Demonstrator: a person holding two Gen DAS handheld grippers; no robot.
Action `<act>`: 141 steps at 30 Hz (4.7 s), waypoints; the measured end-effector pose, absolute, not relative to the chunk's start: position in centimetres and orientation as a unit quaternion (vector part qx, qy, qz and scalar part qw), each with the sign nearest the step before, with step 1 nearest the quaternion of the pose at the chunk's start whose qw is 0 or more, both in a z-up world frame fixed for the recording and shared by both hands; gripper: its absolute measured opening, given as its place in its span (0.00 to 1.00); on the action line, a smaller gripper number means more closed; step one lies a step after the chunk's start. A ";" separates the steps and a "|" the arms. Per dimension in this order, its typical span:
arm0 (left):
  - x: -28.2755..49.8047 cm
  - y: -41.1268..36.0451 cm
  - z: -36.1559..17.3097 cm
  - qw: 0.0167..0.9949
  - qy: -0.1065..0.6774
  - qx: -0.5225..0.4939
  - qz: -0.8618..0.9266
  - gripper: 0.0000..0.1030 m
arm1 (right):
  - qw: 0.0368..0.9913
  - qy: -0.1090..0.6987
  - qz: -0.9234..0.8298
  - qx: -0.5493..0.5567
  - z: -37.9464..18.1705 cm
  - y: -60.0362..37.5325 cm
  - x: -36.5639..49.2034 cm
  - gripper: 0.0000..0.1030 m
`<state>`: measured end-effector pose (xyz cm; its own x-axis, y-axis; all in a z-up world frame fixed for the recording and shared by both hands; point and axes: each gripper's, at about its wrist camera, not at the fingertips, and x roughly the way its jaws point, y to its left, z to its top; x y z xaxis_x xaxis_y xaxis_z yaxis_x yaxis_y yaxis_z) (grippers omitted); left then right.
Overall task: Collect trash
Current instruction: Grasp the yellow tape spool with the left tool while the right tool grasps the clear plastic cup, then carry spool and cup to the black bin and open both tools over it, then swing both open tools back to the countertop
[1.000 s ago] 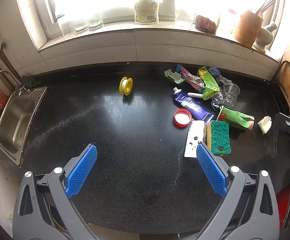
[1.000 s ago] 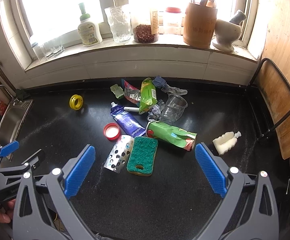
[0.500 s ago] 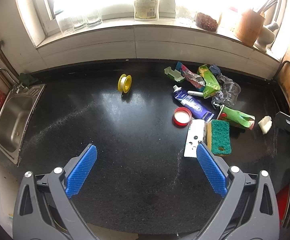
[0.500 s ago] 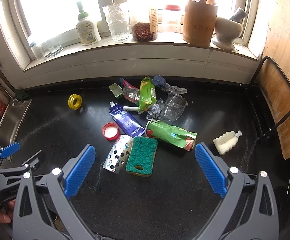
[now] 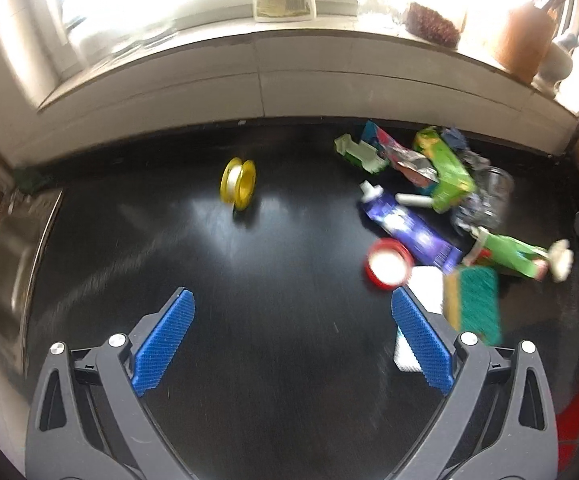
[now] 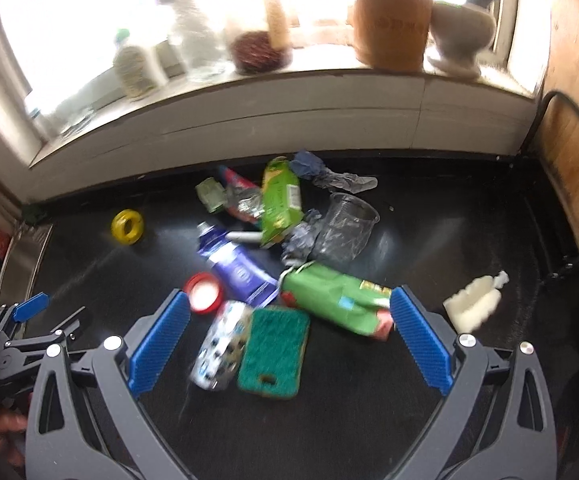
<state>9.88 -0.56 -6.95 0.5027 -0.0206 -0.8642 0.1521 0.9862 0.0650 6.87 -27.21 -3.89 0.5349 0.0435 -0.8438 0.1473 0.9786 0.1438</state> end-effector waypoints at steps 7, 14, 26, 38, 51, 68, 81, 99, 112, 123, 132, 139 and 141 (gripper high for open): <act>18.3 -0.6 -12.7 0.872 0.476 0.094 -0.063 0.94 | 0.830 0.533 -0.070 0.147 -11.9 -31.9 15.2 0.92; 24.3 1.1 -17.6 0.869 0.486 0.088 -0.044 0.94 | 0.797 0.573 -0.082 0.170 -16.8 -34.1 19.7 0.84; 26.3 1.4 -17.0 0.859 0.506 0.071 -0.029 0.17 | 0.808 0.568 -0.075 0.141 -14.7 -32.7 19.2 0.41; 13.9 0.3 -7.2 0.864 0.500 0.047 -0.039 0.17 | 0.851 0.519 -0.019 0.077 -5.9 -28.3 8.6 0.41; -0.5 6.5 -5.3 0.878 0.478 0.019 0.010 0.17 | 0.861 0.501 0.080 -0.017 -3.7 -17.6 3.4 0.42; -22.4 35.3 -16.5 0.789 0.496 -0.182 0.314 0.17 | 0.616 0.521 0.554 -0.205 -11.5 31.1 -9.9 0.43; -28.5 44.4 -28.6 0.773 0.459 -0.301 0.316 0.17 | 0.542 0.530 0.564 -0.327 -23.3 46.5 -15.9 0.48; -30.2 44.5 -25.7 0.771 0.450 -0.299 0.337 0.84 | 0.538 0.551 0.571 -0.285 -20.2 44.4 -13.8 0.82; -17.2 31.2 -9.8 0.867 0.446 -0.138 0.175 0.89 | 0.792 0.453 0.382 -0.149 -2.1 13.9 -2.0 0.90; -3.3 4.2 -2.9 0.887 0.438 0.042 -0.138 0.89 | 0.896 0.439 0.058 0.012 1.9 -18.8 -2.2 0.90; -3.3 -7.0 -4.3 0.855 0.459 0.120 -0.210 0.89 | 0.886 0.459 -0.006 0.063 -0.3 -28.3 -5.5 0.90; -1.4 -9.5 -8.2 0.836 0.475 0.163 -0.221 0.89 | 0.873 0.484 0.041 0.038 -3.6 -30.6 -3.1 0.90; -0.5 -10.1 -10.2 0.826 0.484 0.181 -0.226 0.89 | 0.867 0.495 0.052 0.015 -5.3 -31.1 -1.7 0.90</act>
